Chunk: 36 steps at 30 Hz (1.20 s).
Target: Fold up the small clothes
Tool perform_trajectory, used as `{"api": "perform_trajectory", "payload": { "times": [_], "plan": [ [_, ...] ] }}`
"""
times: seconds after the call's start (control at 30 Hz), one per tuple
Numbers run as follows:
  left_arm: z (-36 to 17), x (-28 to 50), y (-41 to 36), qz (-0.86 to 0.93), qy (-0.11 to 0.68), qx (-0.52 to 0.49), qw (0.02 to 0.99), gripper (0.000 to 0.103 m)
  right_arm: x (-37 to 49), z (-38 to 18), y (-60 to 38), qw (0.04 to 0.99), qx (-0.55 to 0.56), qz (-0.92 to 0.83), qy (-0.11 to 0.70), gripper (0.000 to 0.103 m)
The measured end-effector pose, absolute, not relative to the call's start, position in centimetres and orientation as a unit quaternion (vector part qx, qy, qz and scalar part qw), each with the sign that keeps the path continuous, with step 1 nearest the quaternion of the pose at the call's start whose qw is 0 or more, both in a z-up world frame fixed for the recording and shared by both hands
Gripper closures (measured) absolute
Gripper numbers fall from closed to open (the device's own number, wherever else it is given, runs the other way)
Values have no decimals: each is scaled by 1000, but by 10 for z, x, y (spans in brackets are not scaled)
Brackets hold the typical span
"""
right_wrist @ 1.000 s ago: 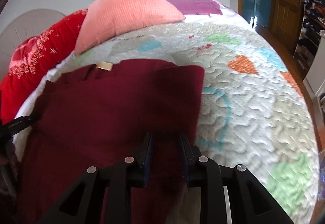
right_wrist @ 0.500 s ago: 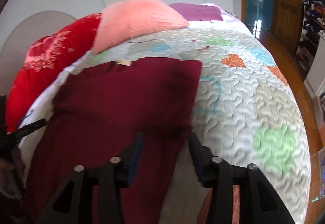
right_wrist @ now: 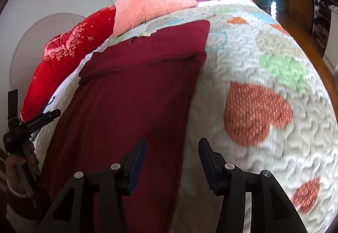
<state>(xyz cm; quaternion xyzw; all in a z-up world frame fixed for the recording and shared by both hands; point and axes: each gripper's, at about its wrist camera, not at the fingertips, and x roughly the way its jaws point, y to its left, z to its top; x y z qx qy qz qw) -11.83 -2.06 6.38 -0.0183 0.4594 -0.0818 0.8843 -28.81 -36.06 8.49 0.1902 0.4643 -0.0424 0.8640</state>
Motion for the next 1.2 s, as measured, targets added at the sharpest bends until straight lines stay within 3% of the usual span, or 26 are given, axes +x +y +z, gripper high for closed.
{"api": "perform_trajectory", "payload": {
  "times": [0.43,0.5,0.53,0.57,0.77,1.0,1.1,1.13,1.17,1.2],
  "plan": [
    [41,-171,21,-92,499,-48,860,45,-337,72,-345,853,215,25,475,49],
    [39,-175,19,-94,493,-45,864,43,-336,70,-336,854,214,44,471,58],
    [39,-176,19,-93,492,-43,865,43,-336,68,-332,858,209,44,466,79],
    [38,-176,18,-92,492,-42,865,42,-336,66,-330,860,205,36,466,92],
    [38,-176,23,-100,499,-56,859,41,-353,88,-330,880,187,6,436,96],
    [40,-186,24,-112,502,-50,856,41,-352,81,-338,868,174,-14,465,96],
    [42,-190,31,-123,508,-71,850,41,-357,81,-342,859,205,4,470,84],
    [42,-192,33,-125,509,-78,848,40,-363,82,-345,858,213,12,467,63],
    [42,-195,35,-128,509,-82,847,38,-368,82,-348,857,222,20,465,49],
    [41,-197,35,-129,509,-83,847,38,-373,81,-350,855,229,28,465,49]
  ]
}}
